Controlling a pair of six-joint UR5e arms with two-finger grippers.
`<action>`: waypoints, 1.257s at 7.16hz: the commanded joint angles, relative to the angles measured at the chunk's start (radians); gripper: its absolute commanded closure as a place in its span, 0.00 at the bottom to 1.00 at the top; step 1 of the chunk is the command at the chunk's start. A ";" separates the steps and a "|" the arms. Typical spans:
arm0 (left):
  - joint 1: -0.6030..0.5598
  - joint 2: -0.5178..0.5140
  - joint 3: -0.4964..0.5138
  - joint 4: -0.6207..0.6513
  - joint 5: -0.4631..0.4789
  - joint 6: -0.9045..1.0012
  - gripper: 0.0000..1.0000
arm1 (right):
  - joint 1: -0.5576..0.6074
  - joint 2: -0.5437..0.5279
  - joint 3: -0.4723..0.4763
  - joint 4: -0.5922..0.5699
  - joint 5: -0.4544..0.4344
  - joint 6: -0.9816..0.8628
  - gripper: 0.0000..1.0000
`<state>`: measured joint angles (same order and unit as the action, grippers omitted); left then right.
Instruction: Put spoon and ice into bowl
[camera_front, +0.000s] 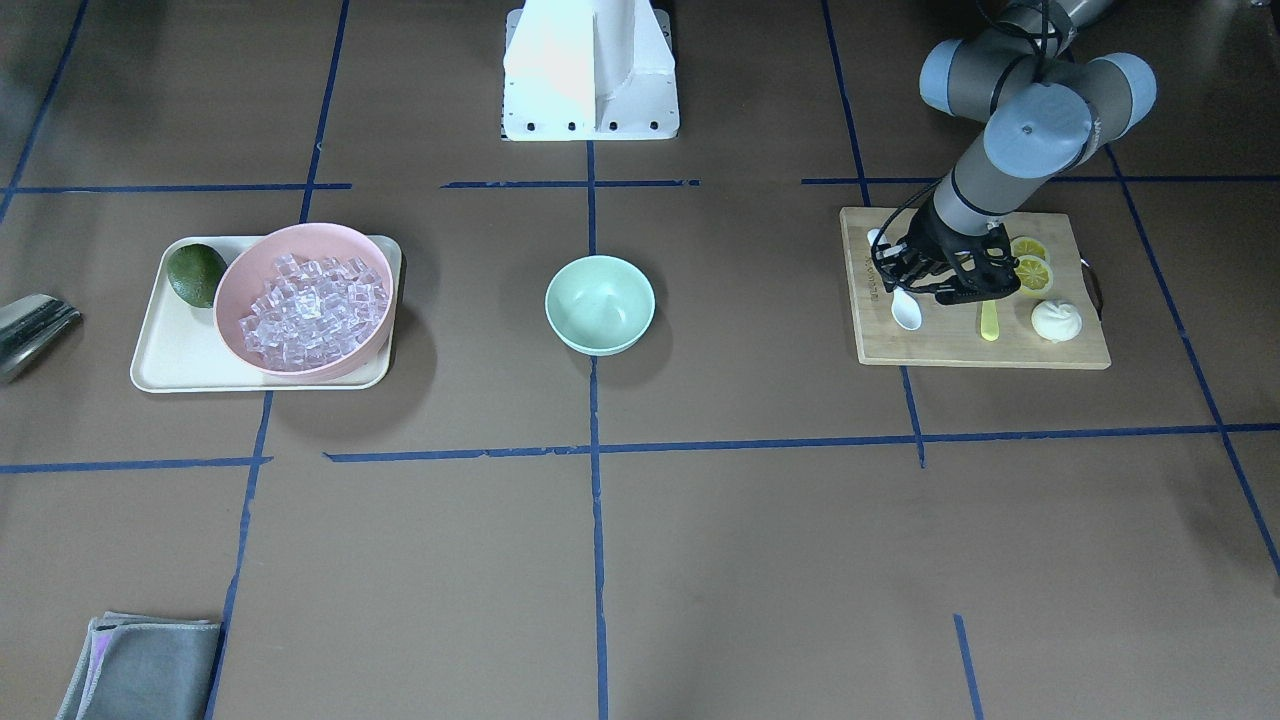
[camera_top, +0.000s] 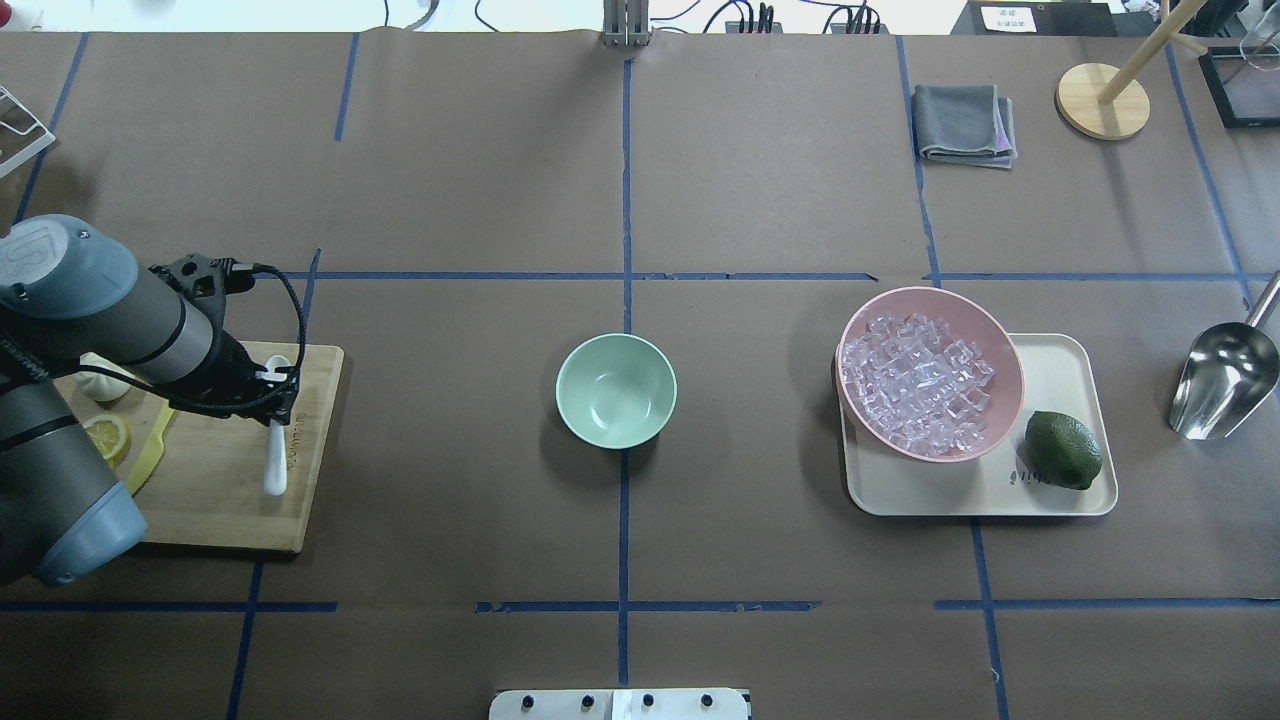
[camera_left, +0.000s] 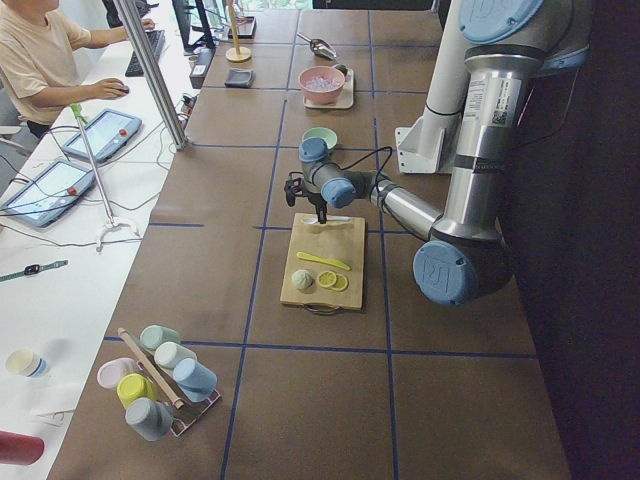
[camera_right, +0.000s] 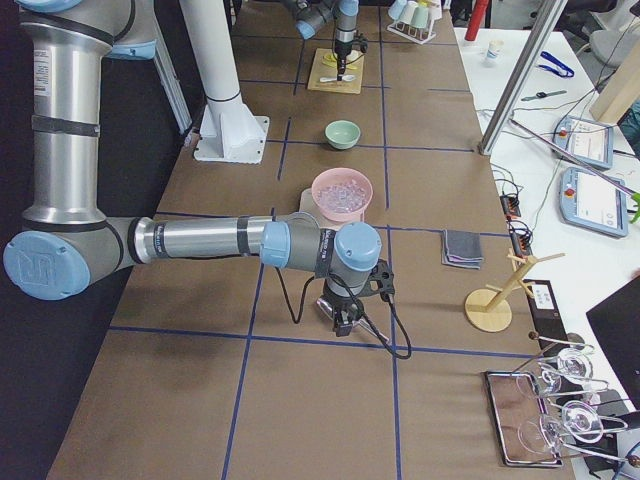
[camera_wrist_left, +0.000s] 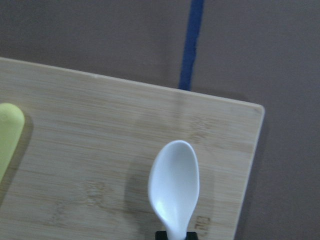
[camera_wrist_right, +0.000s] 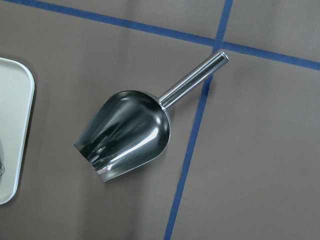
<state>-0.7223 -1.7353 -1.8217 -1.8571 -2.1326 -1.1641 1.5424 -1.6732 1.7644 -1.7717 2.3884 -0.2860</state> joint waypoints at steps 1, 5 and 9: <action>0.053 -0.175 0.005 0.009 0.005 -0.118 1.00 | -0.001 0.000 0.000 0.000 0.000 0.001 0.01; 0.181 -0.514 0.098 0.121 0.042 -0.226 1.00 | -0.001 0.000 0.001 0.000 0.005 0.001 0.01; 0.205 -0.609 0.252 0.108 0.062 -0.229 0.84 | -0.001 0.000 0.001 -0.002 0.006 0.001 0.01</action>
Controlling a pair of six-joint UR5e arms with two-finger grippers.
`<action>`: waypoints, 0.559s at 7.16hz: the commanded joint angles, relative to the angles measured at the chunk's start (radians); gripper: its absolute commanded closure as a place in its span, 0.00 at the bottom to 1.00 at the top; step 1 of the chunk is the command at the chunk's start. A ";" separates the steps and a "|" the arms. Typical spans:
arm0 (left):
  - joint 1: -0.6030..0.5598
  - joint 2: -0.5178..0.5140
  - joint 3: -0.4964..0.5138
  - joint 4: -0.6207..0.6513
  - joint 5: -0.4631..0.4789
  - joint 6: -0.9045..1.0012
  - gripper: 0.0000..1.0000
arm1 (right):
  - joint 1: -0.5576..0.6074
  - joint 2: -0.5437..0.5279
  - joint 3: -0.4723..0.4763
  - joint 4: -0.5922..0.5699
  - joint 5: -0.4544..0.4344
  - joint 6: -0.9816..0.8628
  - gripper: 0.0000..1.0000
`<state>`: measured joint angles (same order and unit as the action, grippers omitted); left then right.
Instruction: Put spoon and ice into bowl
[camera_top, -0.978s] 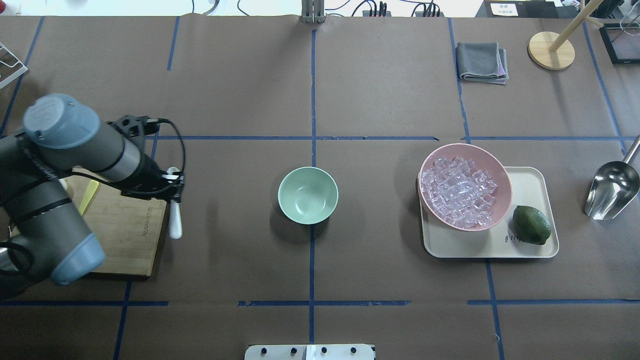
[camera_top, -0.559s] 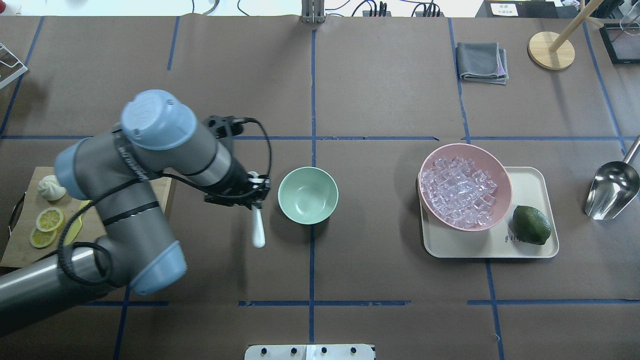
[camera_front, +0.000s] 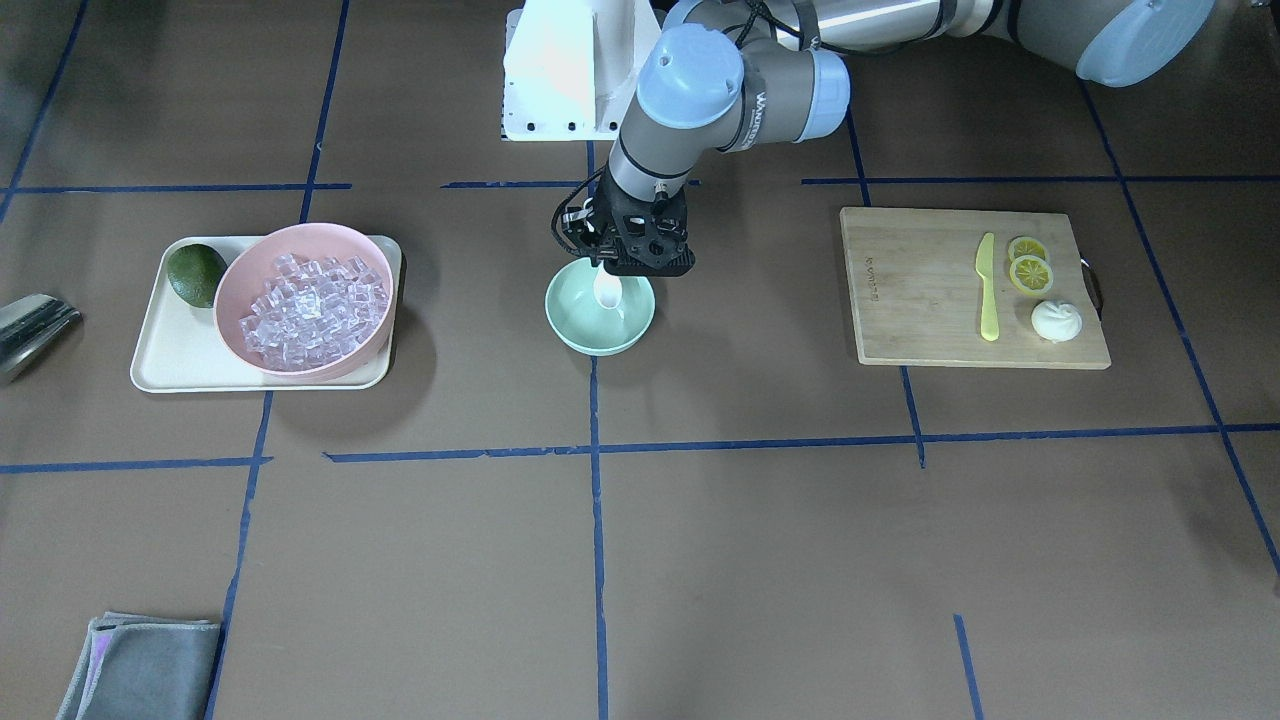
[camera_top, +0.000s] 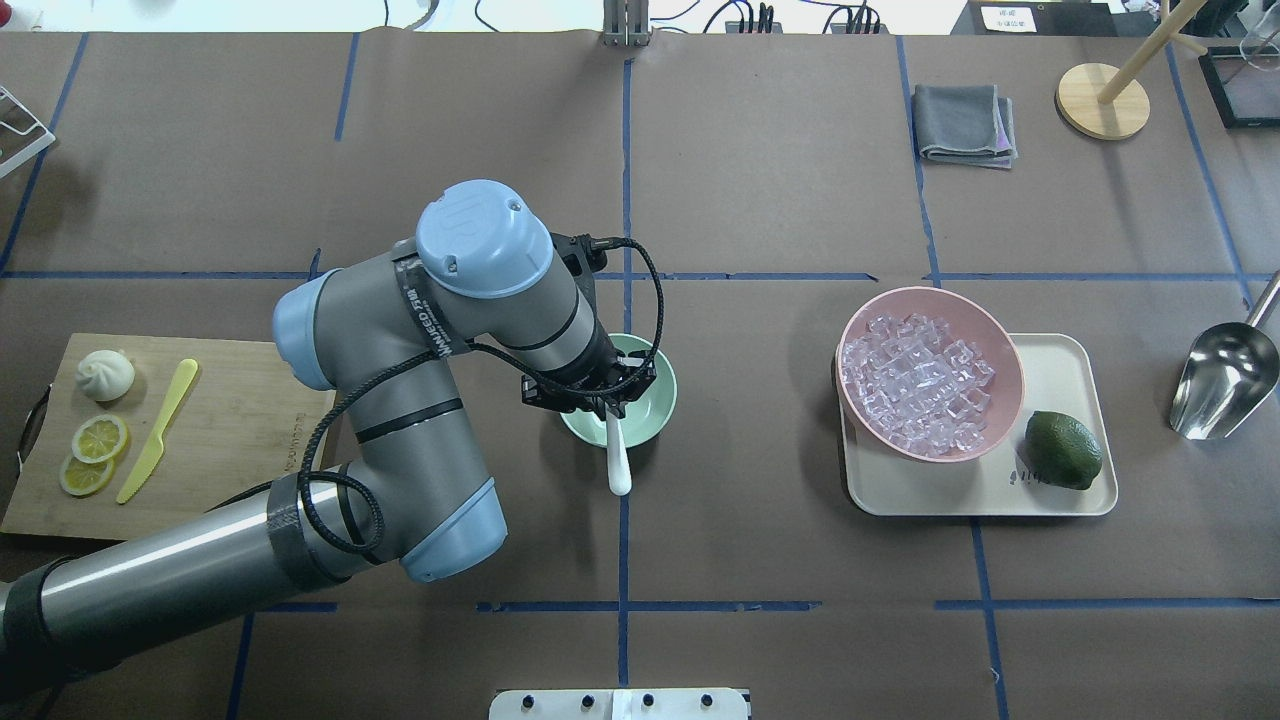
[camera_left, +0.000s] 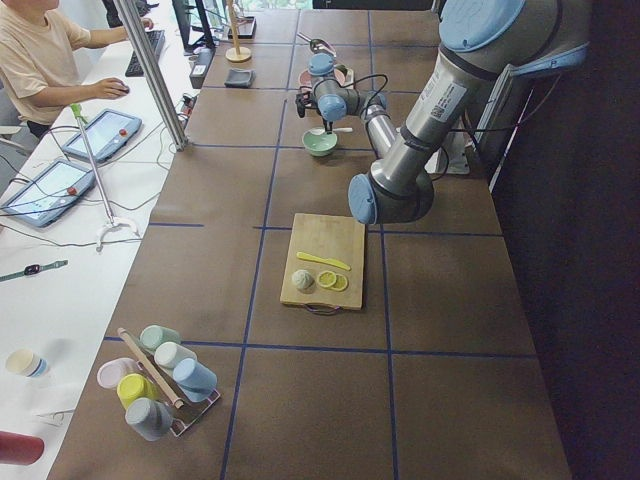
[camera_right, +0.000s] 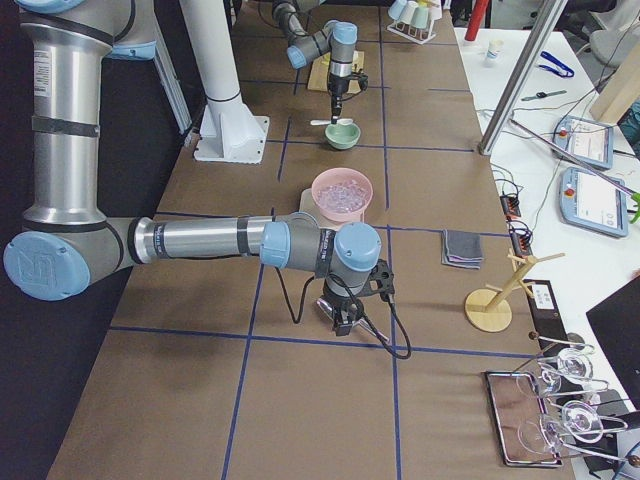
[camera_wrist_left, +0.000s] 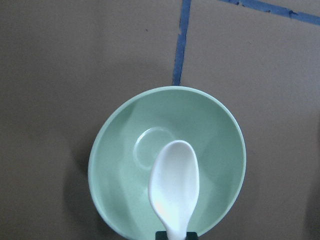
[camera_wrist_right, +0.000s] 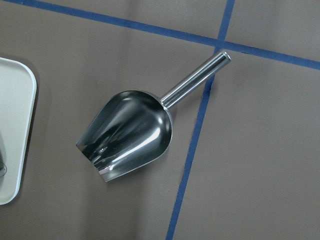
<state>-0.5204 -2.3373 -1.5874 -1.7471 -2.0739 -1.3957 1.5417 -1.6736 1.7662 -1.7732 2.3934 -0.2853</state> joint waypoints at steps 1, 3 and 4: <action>0.003 -0.005 0.020 -0.002 0.003 0.003 0.30 | 0.000 0.000 -0.001 0.000 0.000 0.000 0.01; 0.003 -0.007 0.015 -0.002 0.009 -0.002 0.13 | 0.000 0.000 -0.001 0.000 0.001 0.000 0.01; -0.004 -0.001 -0.020 0.003 0.009 -0.003 0.13 | -0.011 0.005 0.019 0.001 0.001 0.003 0.01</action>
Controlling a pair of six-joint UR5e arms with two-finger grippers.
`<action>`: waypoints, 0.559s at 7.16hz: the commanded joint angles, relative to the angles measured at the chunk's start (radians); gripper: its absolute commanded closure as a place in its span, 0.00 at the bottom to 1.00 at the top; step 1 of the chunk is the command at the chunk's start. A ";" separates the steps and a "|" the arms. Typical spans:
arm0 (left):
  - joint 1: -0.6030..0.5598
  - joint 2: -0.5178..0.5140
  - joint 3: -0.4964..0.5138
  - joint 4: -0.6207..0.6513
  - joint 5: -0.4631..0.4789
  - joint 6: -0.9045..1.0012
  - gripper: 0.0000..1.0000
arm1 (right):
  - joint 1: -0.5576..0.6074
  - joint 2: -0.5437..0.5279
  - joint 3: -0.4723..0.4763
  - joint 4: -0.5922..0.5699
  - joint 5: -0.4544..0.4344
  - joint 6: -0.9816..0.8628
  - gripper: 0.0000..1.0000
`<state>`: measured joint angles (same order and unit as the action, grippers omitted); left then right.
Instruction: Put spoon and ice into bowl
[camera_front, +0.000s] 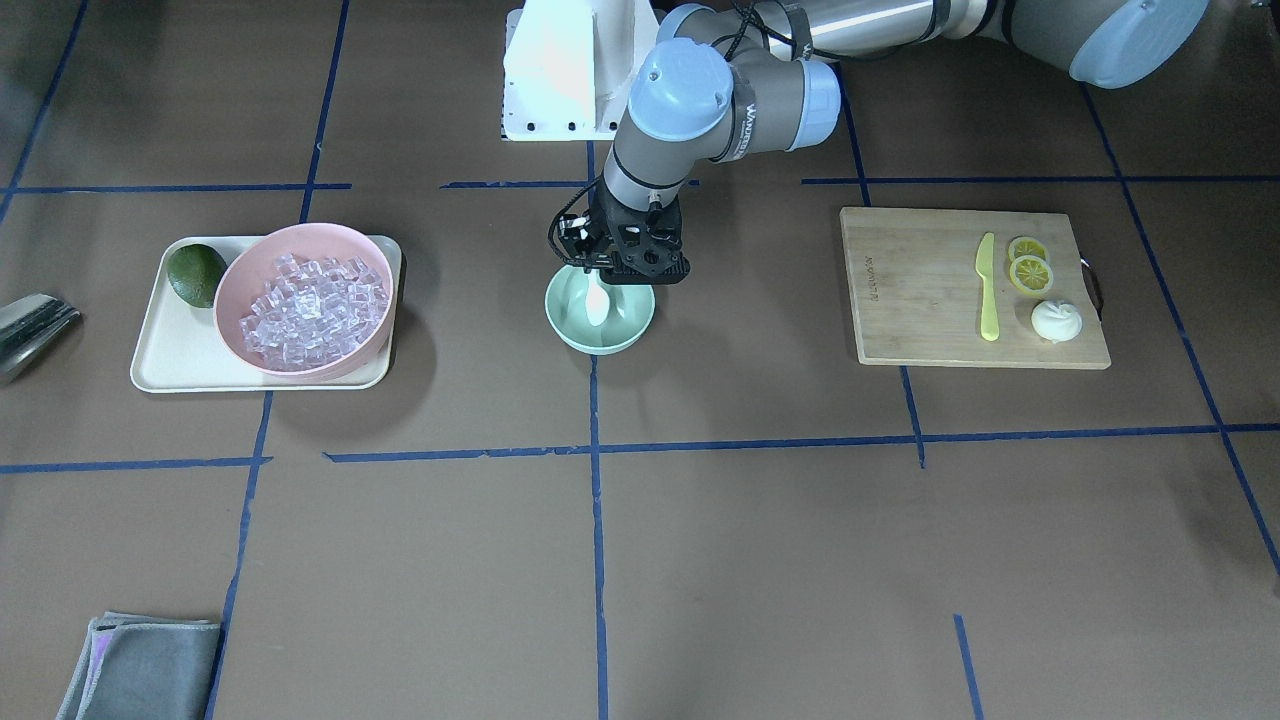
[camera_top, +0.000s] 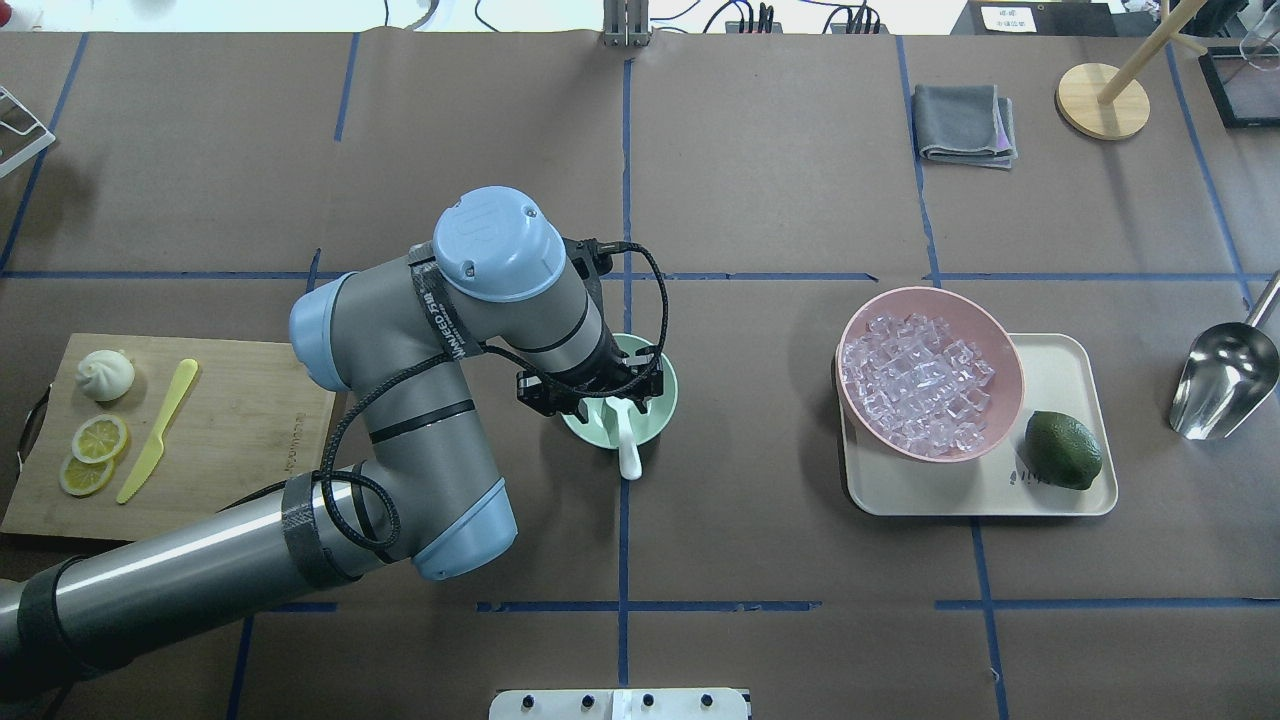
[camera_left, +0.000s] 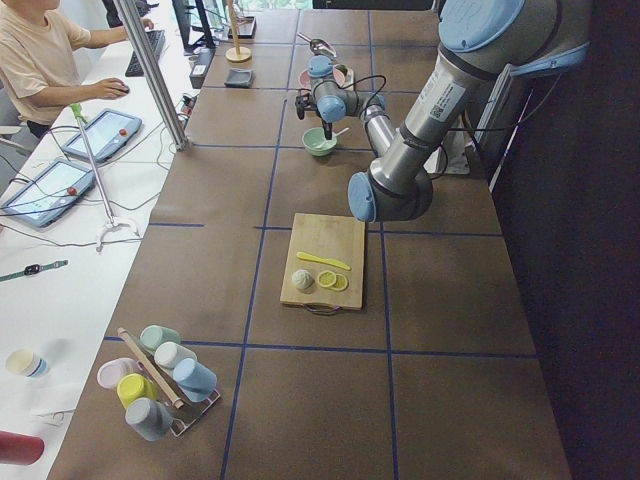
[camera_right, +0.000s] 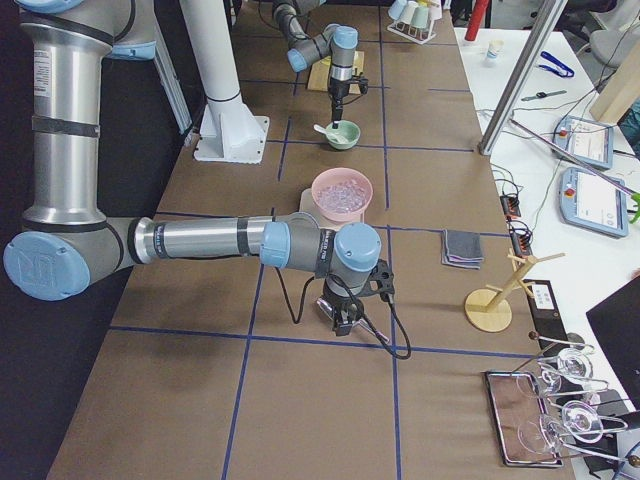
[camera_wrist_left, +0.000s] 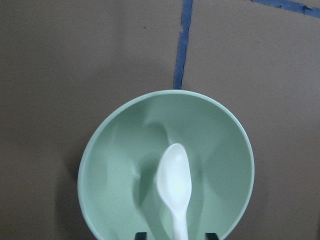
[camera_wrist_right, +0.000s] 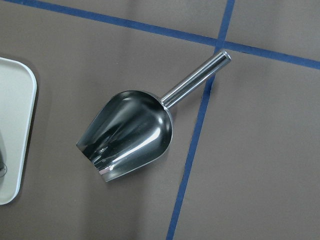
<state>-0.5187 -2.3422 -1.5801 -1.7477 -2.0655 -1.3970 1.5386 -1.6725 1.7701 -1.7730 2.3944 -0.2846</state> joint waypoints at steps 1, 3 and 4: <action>-0.038 0.011 -0.067 0.008 -0.004 -0.002 0.13 | -0.044 0.004 0.041 0.001 0.041 0.031 0.01; -0.099 0.192 -0.247 0.007 -0.013 0.016 0.13 | -0.154 0.013 0.151 0.061 0.085 0.337 0.01; -0.119 0.289 -0.327 0.011 -0.015 0.115 0.13 | -0.248 0.022 0.191 0.199 0.075 0.595 0.01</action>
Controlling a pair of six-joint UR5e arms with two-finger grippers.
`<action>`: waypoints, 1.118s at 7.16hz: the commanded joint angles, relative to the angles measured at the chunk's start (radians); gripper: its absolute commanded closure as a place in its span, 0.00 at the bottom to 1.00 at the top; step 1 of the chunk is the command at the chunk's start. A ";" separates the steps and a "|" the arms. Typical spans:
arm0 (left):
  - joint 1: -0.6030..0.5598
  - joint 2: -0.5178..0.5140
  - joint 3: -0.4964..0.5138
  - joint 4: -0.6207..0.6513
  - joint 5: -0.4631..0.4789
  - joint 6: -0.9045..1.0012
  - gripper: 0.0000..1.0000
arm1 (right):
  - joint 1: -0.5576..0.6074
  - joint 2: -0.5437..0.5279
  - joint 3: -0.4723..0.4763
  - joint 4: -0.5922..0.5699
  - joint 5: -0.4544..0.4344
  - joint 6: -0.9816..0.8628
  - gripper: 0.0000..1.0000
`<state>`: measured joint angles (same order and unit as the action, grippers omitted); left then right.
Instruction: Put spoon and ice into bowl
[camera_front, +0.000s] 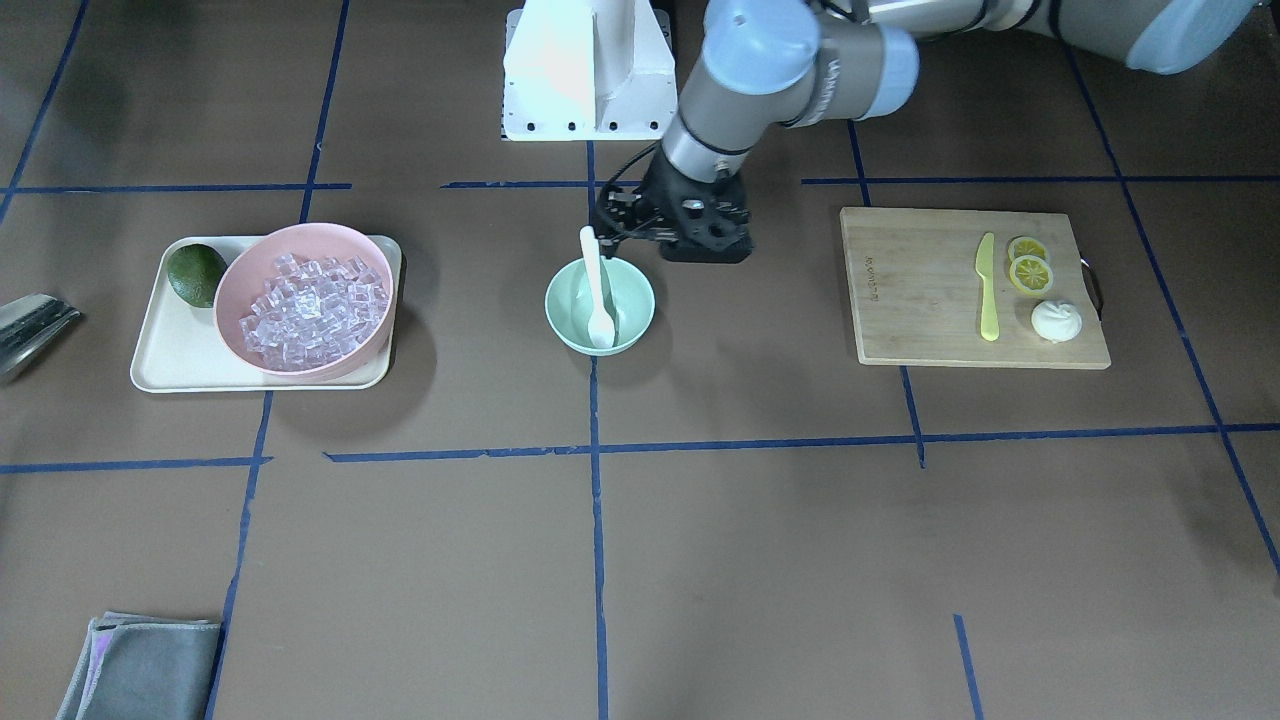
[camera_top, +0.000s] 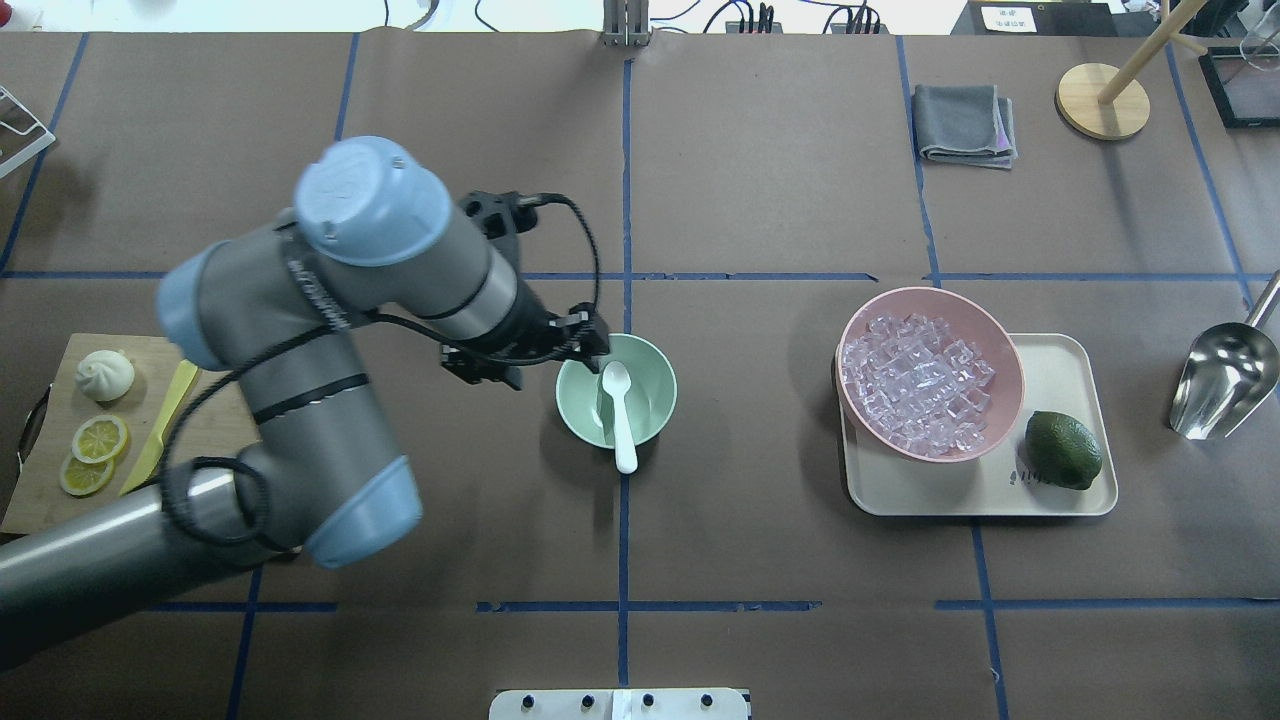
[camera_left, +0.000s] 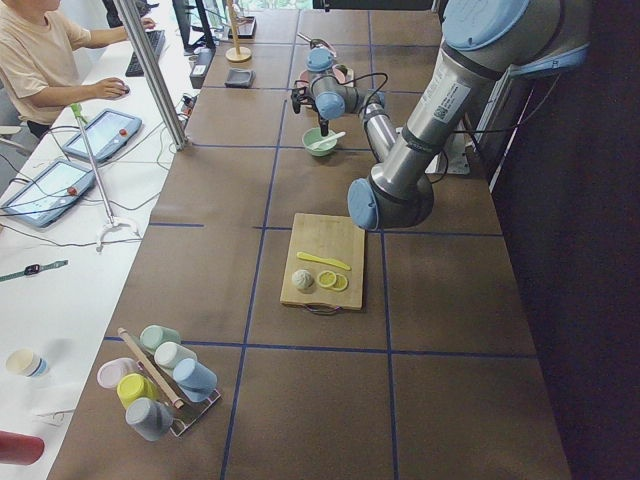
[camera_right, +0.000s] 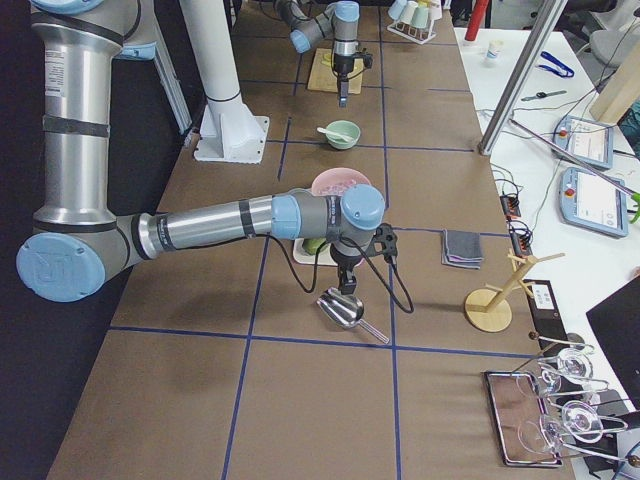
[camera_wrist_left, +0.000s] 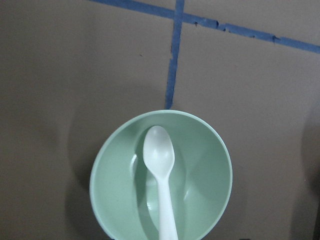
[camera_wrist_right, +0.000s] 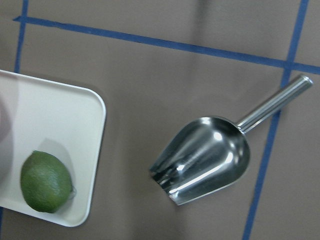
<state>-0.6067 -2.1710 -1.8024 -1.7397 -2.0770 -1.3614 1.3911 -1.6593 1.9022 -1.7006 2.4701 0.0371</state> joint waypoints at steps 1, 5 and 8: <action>-0.051 0.184 -0.144 0.002 -0.003 0.169 0.13 | -0.197 0.054 0.061 0.291 -0.067 0.552 0.01; -0.084 0.332 -0.210 -0.001 0.003 0.272 0.13 | -0.597 0.327 0.078 0.320 -0.380 1.050 0.01; -0.084 0.333 -0.225 -0.001 0.012 0.262 0.10 | -0.661 0.388 0.074 0.157 -0.450 1.046 0.02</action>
<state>-0.6892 -1.8379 -2.0206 -1.7411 -2.0669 -1.0975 0.7528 -1.2693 1.9801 -1.5088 2.0549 1.0841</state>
